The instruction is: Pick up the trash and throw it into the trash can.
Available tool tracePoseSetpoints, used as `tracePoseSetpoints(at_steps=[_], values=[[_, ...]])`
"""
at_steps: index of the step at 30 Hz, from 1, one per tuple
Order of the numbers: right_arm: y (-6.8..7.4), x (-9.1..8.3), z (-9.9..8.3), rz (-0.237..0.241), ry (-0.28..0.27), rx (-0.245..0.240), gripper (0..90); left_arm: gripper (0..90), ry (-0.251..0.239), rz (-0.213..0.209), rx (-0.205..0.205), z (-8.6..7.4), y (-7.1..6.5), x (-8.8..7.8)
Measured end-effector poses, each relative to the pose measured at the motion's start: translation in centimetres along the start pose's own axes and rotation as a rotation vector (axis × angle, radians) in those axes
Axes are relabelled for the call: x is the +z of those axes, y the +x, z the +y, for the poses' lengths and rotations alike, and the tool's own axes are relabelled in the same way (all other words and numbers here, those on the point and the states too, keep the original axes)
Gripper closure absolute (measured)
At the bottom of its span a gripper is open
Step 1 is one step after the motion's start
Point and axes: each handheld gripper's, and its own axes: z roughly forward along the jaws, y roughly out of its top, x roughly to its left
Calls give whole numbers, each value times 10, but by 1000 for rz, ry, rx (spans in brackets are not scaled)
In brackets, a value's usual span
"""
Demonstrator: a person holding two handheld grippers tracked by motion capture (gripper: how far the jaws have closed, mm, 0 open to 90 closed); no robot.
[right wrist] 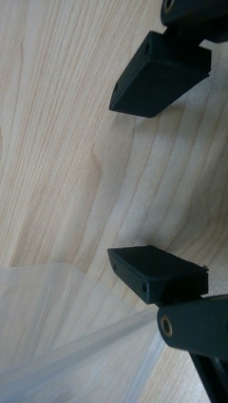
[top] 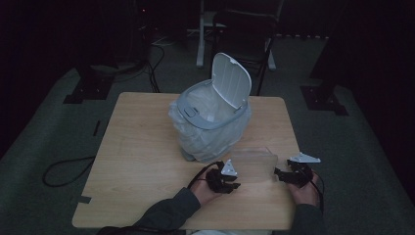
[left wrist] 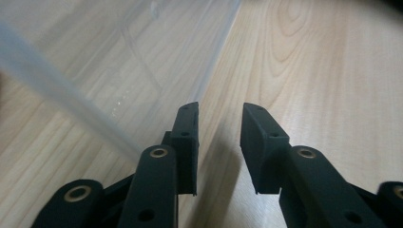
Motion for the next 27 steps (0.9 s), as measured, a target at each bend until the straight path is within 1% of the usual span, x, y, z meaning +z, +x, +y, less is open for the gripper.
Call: tracePoseSetpoints(at_steps=[3,6,8,12,15,16,20,24,26,27], values=[[0,0,0,0,0,1,250,662,-32,5,-5,-1,3,-15],[0,0,0,0,0,1,250,646,-88,20,-31,0,10,-33],[0,0,0,0,0,1,250,638,-114,31,-37,1,13,-43],[0,0,0,1,1,1,250,611,-173,78,-39,9,20,-60],[0,0,0,1,1,2,250,599,-195,97,-43,13,24,-64],[0,0,0,1,1,2,250,592,-194,101,-44,15,26,-64],[0,0,0,1,1,2,250,582,-204,122,-14,22,27,-63],[0,0,0,1,1,2,250,583,-204,138,-8,31,28,-56],[0,0,0,1,1,1,250,597,-199,136,1,34,28,-53],[0,0,0,1,1,2,250,629,-194,134,1,35,28,-52]])
